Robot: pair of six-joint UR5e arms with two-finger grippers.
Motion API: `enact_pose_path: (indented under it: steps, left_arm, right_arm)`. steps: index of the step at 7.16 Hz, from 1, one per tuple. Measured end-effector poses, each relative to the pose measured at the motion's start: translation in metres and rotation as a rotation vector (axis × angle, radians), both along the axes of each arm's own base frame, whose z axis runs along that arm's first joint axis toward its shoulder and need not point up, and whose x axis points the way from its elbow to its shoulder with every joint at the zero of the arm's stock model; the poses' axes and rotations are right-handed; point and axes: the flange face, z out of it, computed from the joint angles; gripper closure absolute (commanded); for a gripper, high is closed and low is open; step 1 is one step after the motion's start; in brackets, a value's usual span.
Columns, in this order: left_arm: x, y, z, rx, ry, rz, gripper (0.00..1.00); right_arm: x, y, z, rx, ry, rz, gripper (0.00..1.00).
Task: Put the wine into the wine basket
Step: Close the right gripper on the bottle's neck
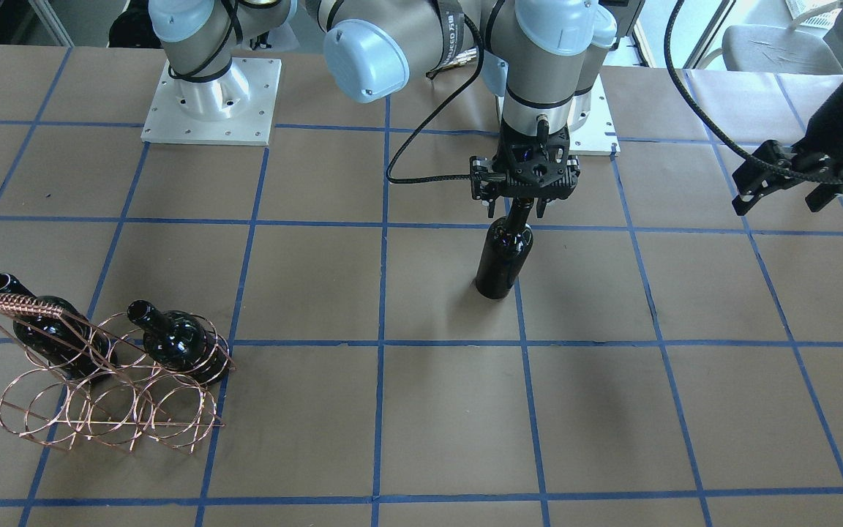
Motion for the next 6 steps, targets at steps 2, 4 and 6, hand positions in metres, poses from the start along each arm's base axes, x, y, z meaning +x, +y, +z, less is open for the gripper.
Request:
enact_pose_path:
  steps: [2,4,6]
  left_arm:
    - [0.0008,0.0007,-0.0006,0.005,0.002,0.002,0.00]
    - [0.0010,0.0007,-0.0005,0.005,0.003,0.002,0.00]
    - [0.0011,0.0008,-0.0009,0.007,0.002,0.002,0.00]
  right_arm:
    - [-0.0022,-0.0046,0.0018,-0.006,-0.015,-0.007,0.51]
    - [-0.0020,-0.0053,0.0017,-0.007,-0.019,-0.007,0.69]
    - [-0.0020,-0.0052,0.0016,-0.005,-0.020,-0.005,0.79]
